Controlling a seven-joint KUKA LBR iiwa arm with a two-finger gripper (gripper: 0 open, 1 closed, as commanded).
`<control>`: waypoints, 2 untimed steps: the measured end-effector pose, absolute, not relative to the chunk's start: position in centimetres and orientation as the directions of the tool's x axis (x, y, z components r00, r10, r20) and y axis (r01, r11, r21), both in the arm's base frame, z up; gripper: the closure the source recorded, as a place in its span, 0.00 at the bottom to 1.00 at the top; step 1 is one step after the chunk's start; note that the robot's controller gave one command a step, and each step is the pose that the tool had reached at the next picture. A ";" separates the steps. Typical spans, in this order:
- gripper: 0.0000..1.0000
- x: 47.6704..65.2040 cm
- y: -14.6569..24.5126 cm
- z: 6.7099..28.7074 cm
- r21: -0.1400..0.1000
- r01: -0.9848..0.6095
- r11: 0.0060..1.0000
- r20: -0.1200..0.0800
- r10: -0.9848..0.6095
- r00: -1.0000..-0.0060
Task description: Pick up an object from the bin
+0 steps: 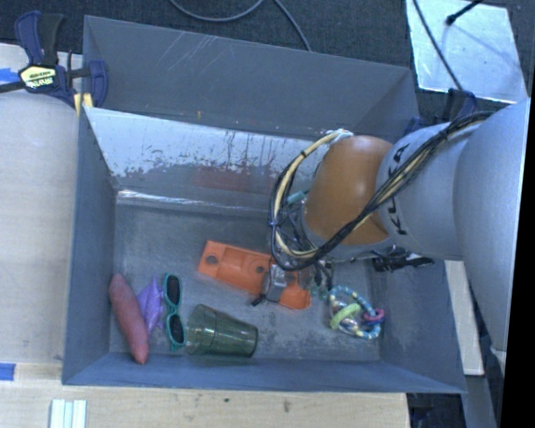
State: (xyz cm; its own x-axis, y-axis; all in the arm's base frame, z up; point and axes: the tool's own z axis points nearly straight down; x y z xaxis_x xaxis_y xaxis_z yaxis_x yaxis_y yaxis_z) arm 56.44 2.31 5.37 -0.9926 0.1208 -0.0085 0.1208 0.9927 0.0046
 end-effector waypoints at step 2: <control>1.00 56.2 2.3 7.8 0.005 0.123 0.992 -0.006 0.123 -0.992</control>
Offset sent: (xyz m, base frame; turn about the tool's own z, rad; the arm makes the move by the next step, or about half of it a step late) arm 0.0000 0.0000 0.0177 0.0000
